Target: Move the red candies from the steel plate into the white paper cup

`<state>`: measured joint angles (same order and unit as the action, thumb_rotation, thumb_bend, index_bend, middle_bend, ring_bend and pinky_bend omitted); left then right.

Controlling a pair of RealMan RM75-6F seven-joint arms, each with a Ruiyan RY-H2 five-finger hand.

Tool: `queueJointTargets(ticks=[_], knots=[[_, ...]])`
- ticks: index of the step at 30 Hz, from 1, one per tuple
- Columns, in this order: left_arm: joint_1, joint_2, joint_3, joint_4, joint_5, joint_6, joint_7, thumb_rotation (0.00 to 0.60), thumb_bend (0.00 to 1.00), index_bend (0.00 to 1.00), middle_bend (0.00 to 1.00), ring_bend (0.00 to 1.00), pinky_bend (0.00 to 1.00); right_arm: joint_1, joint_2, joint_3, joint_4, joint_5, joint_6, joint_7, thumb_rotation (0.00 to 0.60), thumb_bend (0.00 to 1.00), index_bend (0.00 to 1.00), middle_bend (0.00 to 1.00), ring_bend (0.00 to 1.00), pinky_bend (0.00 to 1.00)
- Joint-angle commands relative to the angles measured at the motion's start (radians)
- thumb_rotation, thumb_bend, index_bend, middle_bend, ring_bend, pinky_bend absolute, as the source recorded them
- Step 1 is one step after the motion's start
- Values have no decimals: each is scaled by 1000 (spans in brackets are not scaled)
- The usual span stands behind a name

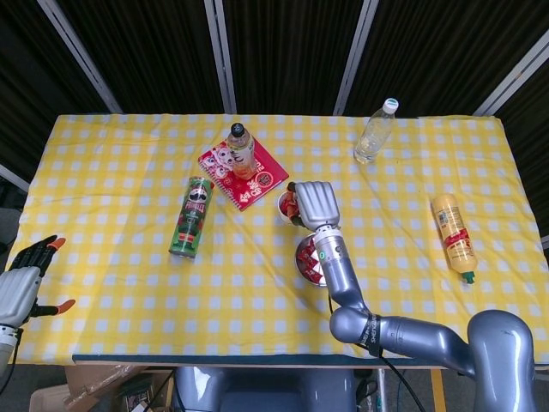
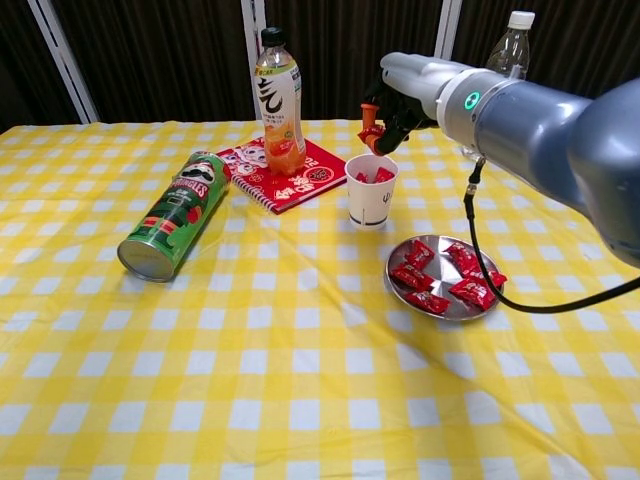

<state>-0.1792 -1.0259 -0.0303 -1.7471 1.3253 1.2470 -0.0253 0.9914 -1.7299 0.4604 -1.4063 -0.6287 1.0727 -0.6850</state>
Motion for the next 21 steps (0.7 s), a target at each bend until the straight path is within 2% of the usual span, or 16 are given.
queueJointTargets(ticks=[1,7,11,15,21], knots=[[-1,-2,-3,-4,-9,-2,7,600,31,0,0,0,0,28,-19,5,65,38,-41,2,600,570,590,823,907,925],[-5,-3,-8,-14,-28,-10,21,600,31,0,0,0,0,55,-48,-6,140,64,-81,9,600,559,568,823,908,925],[-6,-2,-8,-16,-36,-14,23,600,31,0,0,0,0,65,-63,-11,165,76,-87,12,600,413,441,823,908,925],[-6,-1,-9,-19,-37,-13,23,600,31,0,0,0,0,70,-68,-16,171,84,-84,8,600,329,329,823,908,924],[-4,-2,-10,-19,-38,-11,22,600,31,0,0,0,0,69,-54,-19,139,74,-53,5,600,324,313,823,908,924]])
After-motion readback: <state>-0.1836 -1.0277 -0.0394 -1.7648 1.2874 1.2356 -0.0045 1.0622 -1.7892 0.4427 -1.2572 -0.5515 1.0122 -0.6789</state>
